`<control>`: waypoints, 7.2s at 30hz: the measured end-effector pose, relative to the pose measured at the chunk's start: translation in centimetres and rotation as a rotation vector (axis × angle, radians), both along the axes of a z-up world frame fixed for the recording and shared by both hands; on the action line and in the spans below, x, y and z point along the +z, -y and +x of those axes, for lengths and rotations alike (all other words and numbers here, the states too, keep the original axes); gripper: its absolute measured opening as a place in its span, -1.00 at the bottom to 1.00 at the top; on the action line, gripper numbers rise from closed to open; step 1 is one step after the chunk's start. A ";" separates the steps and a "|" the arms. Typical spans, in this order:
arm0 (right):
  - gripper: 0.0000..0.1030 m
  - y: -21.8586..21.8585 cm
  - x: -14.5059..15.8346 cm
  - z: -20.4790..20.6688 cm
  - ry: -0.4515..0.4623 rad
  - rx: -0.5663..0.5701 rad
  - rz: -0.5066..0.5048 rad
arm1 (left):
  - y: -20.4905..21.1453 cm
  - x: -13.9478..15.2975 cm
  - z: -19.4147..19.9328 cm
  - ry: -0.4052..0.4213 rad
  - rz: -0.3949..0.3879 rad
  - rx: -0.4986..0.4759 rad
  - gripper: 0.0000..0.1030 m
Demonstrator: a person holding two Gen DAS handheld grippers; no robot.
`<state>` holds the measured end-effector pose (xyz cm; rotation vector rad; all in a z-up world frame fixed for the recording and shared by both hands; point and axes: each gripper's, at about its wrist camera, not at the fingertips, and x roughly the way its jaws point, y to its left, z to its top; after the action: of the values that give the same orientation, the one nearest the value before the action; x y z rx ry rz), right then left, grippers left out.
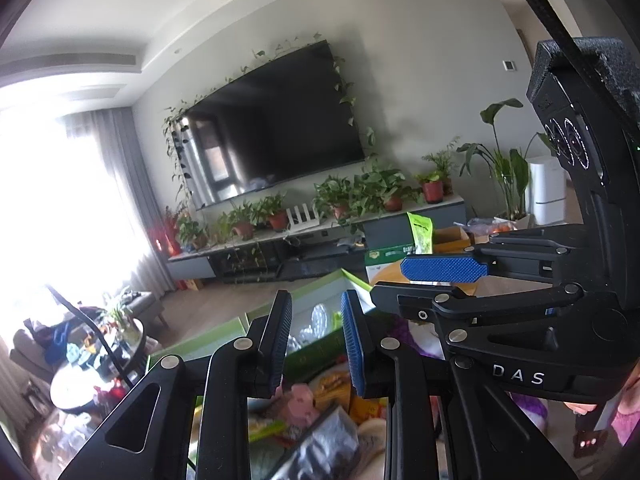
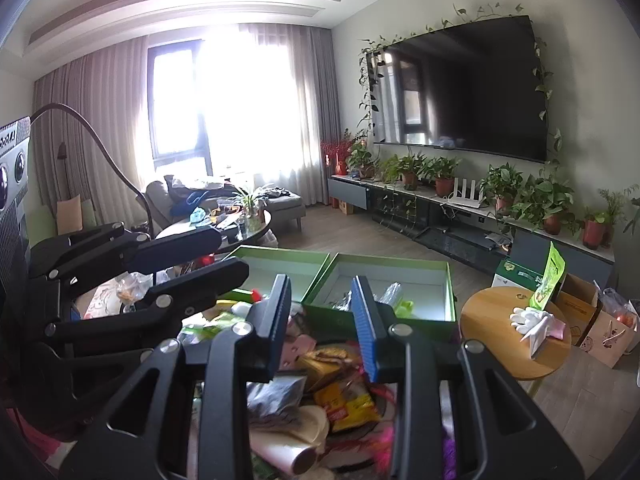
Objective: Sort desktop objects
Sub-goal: 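Move both grippers back over the cluttered pile, then close both grippers on the white paper roll in the pile, then lift the white paper roll up off the pile with both grippers, then carry the white paper roll over the green-rimmed box lid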
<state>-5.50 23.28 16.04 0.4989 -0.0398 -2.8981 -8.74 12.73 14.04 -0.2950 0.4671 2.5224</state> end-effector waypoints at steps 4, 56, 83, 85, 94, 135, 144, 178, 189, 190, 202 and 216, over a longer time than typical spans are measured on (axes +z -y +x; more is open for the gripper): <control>-0.37 1.4 -1.5 0.9 0.034 0.002 0.014 | 1.4 -2.0 1.0 0.043 0.013 0.007 -0.50; -0.58 4.1 -18.3 -0.6 0.440 0.073 -0.057 | 3.4 -18.4 0.7 0.481 0.092 0.185 -0.50; -0.56 -2.3 -18.5 3.2 0.448 0.006 -0.133 | -0.8 -18.5 1.0 0.545 0.083 0.035 -0.50; -0.55 -2.1 -18.6 3.0 0.446 0.012 -0.124 | -0.6 -18.5 0.8 0.548 0.085 0.042 -0.50; -0.45 -2.2 -18.7 2.7 0.443 0.013 -0.117 | -0.1 -18.7 0.6 0.538 0.066 0.067 -0.44; -0.43 -2.4 -19.1 1.4 0.458 0.032 -0.148 | -1.5 -18.9 0.1 0.552 0.068 -0.008 -0.27; -0.42 -2.5 -19.3 1.2 0.465 0.030 -0.142 | -1.2 -19.5 -0.7 0.544 0.066 0.006 0.04; -0.32 -3.1 -12.3 1.8 0.274 0.021 -0.109 | -1.7 -12.1 0.1 0.369 0.103 -0.051 -0.27; -0.29 -3.8 -9.9 -0.5 0.221 0.050 -0.084 | -2.5 -9.7 -2.1 0.332 0.107 -0.031 -0.27; -0.29 -3.9 -9.7 -0.7 0.218 0.050 -0.084 | -2.6 -9.6 -2.2 0.329 0.106 -0.032 -0.27; -0.29 -5.2 -8.2 -2.2 0.192 0.046 -0.091 | -3.8 -8.0 -3.5 0.300 0.092 -0.037 -0.27; -0.29 -6.3 -7.3 -4.3 0.173 0.050 -0.115 | -4.6 -7.0 -5.4 0.286 0.073 -0.032 -0.27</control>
<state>-9.85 29.55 8.76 0.7167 -0.2147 -2.7768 -14.09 17.28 7.02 -0.6036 0.2639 2.4081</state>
